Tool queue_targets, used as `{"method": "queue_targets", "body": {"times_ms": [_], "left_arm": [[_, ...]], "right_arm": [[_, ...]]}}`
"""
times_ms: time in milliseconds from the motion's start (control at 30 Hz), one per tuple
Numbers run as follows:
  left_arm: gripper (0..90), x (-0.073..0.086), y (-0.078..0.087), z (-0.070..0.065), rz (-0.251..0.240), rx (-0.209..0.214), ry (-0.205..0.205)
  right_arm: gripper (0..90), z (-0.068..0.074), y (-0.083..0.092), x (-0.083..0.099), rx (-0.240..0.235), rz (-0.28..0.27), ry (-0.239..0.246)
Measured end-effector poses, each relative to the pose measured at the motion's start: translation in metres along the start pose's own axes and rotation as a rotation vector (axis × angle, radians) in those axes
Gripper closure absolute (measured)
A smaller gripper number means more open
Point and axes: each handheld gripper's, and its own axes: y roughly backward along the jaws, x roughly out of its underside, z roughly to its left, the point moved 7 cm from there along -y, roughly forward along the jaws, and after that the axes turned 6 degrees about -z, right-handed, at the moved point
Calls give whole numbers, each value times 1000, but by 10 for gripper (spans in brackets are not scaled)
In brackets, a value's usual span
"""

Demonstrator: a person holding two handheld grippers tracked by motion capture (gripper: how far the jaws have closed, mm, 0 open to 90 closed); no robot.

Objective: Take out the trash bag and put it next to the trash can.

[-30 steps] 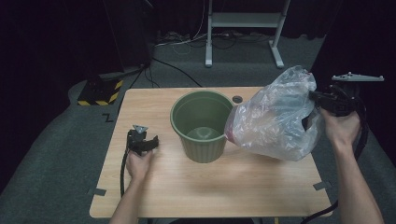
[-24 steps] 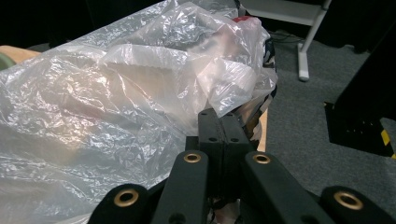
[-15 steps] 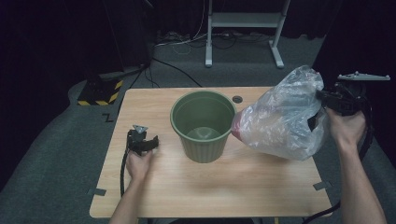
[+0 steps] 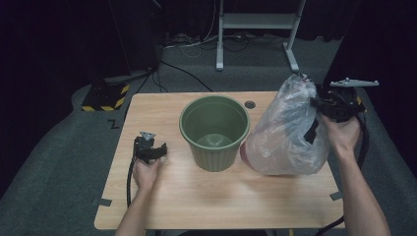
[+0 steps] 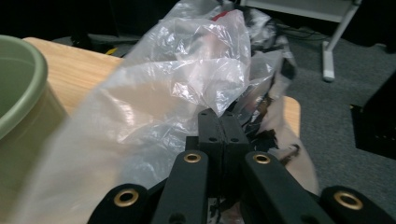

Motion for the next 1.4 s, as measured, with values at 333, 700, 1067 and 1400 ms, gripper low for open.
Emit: {"method": "queue_targets", "body": {"times_ms": [333, 700, 1067, 1400], "left_arm": [[297, 0, 0, 0, 0, 0, 0], [297, 0, 0, 0, 1, -1, -2], [297, 0, 0, 0, 1, 0, -2], [297, 0, 0, 0, 1, -1, -4]], "right_arm": [[897, 22, -28, 7, -44, 6, 4], [895, 39, -58, 21, -96, -1, -52], [894, 48, -73, 33, -122, -13, -75], [890, 52, -86, 49, -142, -7, -92]]}}
